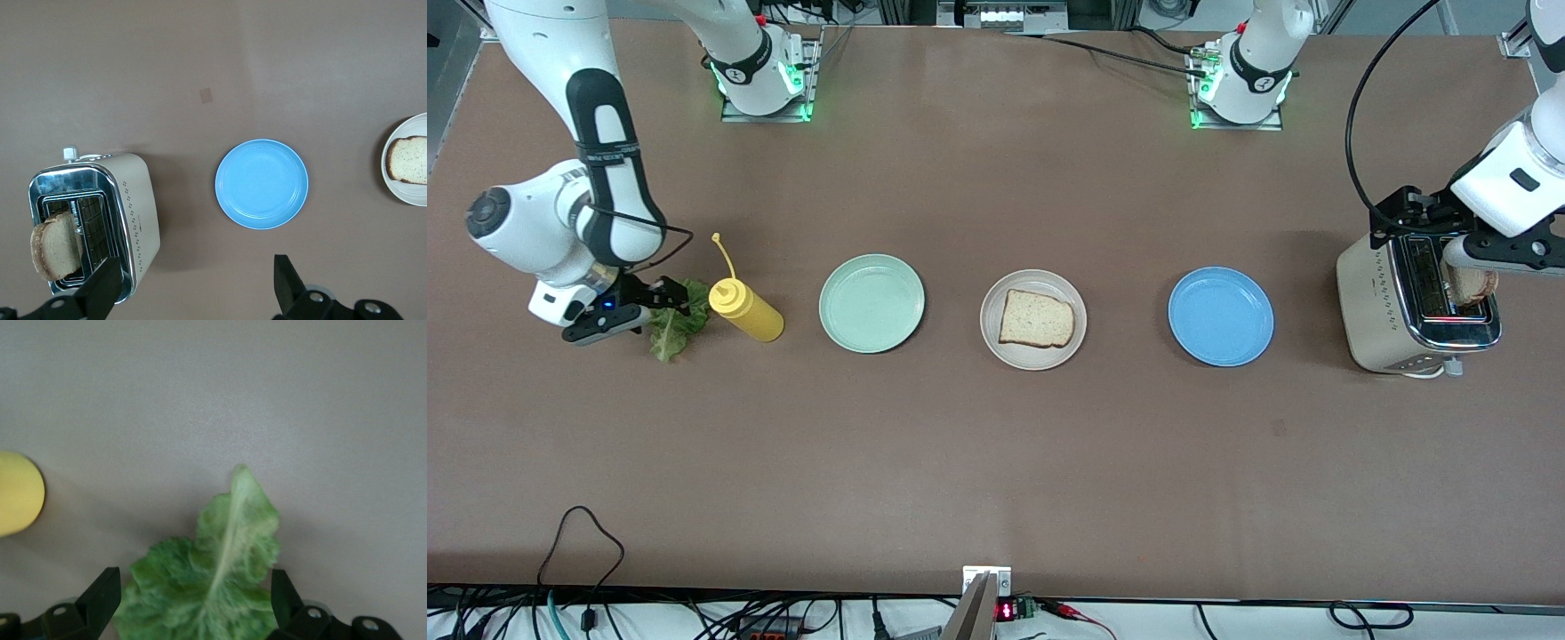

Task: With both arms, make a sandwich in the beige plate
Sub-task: 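Lower the right gripper onto the lettuce leaf and grasp it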

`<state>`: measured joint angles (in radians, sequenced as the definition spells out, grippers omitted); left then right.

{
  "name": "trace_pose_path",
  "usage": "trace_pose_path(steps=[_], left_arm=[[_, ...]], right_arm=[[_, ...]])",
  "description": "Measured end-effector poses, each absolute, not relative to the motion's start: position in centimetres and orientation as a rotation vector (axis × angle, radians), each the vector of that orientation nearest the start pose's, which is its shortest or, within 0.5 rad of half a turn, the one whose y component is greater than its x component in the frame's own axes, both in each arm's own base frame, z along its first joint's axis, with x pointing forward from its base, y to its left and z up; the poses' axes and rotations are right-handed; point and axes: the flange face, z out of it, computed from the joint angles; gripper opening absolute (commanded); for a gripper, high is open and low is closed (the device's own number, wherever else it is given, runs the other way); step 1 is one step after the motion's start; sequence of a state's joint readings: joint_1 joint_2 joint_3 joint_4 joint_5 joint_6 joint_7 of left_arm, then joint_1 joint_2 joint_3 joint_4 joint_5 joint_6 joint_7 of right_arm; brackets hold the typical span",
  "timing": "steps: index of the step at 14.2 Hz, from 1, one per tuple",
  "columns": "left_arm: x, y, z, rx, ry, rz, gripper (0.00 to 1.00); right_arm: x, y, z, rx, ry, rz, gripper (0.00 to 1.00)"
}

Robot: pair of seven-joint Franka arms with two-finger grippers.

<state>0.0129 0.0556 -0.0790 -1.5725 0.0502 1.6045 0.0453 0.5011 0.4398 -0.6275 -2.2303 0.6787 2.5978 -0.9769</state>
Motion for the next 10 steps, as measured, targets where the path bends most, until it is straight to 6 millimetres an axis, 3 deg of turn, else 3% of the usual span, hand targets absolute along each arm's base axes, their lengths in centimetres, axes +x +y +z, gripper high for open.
trace_pose_path(steps=[2, 8, 9, 10], left_arm=[[57.3, -3.2, 59.5, -3.090, 0.178, 0.036, 1.00], [57.2, -3.3, 59.5, -3.090, 0.179, 0.045, 1.00], [57.2, -3.3, 59.5, -3.090, 0.180, 0.045, 1.00], [57.2, -3.3, 59.5, -3.090, 0.180, 0.045, 1.00]], right_arm=[[53.7, -8.5, 20.5, -3.058, -0.442, -0.195, 1.00], [52.2, -10.5, 18.1, -3.058, -0.361, -0.163, 1.00], [52.1, -10.6, 17.9, -3.057, -0.356, -0.160, 0.87], [52.1, -10.7, 17.8, -3.056, -0.352, -0.158, 0.68]])
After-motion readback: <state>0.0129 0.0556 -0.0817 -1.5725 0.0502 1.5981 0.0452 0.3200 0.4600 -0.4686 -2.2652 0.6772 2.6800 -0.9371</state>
